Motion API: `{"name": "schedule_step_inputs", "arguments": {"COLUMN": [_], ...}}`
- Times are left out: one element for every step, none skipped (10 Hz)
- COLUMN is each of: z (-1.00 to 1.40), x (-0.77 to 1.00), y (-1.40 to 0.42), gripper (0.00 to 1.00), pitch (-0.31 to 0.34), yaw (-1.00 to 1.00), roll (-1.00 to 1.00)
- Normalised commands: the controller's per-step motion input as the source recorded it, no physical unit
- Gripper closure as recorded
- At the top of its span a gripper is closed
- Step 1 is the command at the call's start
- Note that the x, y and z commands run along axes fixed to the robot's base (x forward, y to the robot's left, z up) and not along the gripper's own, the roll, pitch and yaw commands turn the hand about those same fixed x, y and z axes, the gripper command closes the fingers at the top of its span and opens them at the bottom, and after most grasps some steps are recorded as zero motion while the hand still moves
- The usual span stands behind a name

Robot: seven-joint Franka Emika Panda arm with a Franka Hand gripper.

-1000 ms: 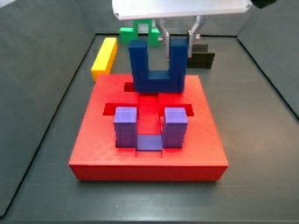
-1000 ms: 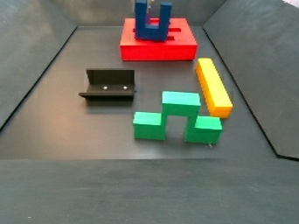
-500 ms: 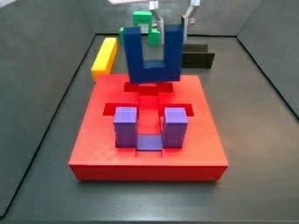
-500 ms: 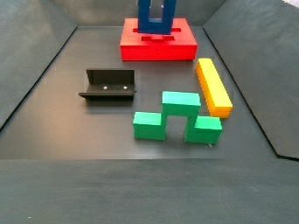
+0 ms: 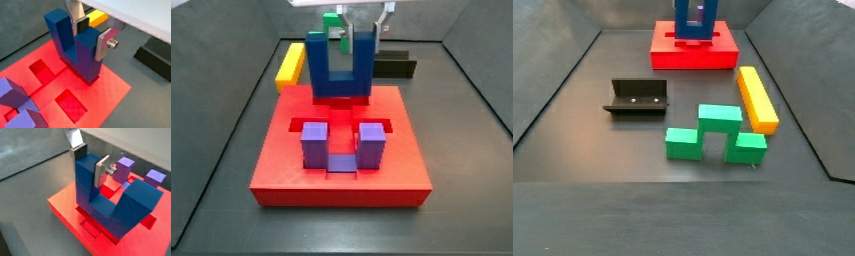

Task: Pick up the blue object. Move up. Place the blue object on the fixture. Regrasp the blue object. Move to above the board. Insert the blue object.
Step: Insert the blue object.

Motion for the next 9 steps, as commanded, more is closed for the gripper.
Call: {"name": "schedule_step_inputs", "arguments": {"z": [-0.09, 0.0, 0.01, 0.03, 0.0, -0.05, -0.33, -0.44, -0.35], "x": [0.0, 0.04, 0.2, 0.27, 0.32, 0.42, 0.33, 0.18, 0.06], "y": [-0.07, -0.09, -0.1, -0.11, -0.12, -0.11, -0.06, 0.0, 0.0], "gripper": [1.0, 1.0, 1.0, 1.0, 1.0, 1.0, 1.0, 1.0, 1.0], "pitch": [0.361, 0.373, 0.39, 0.377, 0.347, 0.266, 0.13, 0.067, 0.027], "yaw": [-0.11, -0.13, -0.18, -0.19, -0.15, -0.01, 0.0, 0.0, 0.04], "roll": [0.18, 0.21, 0.27, 0.29, 0.24, 0.21, 0.11, 0.07, 0.01]}}
